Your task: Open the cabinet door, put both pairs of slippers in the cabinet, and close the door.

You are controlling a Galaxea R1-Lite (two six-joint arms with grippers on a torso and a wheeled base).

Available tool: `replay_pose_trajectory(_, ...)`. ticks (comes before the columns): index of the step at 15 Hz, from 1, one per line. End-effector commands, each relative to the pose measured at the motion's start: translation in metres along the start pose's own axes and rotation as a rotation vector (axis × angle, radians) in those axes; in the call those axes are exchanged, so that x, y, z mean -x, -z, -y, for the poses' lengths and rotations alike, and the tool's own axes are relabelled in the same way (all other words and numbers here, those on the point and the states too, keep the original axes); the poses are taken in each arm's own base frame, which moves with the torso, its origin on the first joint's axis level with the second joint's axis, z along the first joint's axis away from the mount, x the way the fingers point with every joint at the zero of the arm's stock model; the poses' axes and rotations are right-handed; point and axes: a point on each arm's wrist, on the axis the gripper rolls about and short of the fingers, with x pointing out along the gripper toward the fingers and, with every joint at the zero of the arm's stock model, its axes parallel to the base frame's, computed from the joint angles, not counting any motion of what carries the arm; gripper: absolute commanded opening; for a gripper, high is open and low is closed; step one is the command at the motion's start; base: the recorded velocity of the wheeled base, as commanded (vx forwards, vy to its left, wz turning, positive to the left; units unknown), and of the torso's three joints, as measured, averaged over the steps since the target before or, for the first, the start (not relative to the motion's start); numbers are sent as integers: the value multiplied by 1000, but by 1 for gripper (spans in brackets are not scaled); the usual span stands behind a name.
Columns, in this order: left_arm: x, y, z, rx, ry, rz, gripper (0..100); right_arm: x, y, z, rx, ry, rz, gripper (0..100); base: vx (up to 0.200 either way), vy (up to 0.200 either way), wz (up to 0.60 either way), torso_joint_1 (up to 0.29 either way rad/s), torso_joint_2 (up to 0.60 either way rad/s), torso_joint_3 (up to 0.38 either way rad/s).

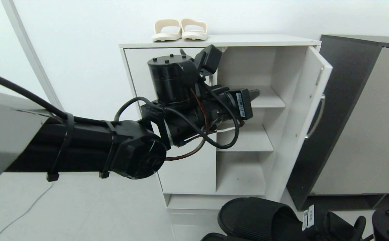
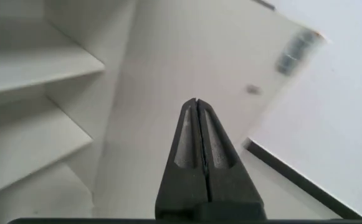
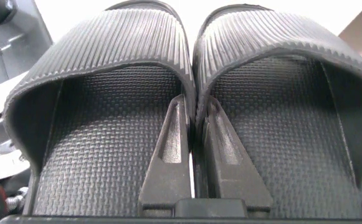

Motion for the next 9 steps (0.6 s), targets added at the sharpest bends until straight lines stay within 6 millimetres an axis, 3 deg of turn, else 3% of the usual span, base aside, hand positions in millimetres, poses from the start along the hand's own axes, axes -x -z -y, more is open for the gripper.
replay_pose_trajectory(1, 17, -10, -7, -6, -33, 16, 0, 0, -1, 0, 0, 1, 6, 0, 0, 0, 0, 0, 0, 0)
replay_pose_trajectory(3, 59, -26, -6, -13, -75, 25, 0, 0, -2, 2, -9, 19, 17, 0, 0, 0, 0, 0, 0, 0)
replay_pose_trajectory(5, 115, -39, -3, -18, -143, 32, 0, -2, -8, 13, -30, 75, 39, 0, 0, 0, 0, 0, 0, 0)
replay_pose_trajectory(9, 265, -44, 36, -11, -369, 1, 0, -19, -26, 38, -147, 300, 80, 0, 0, 0, 0, 0, 0, 0)
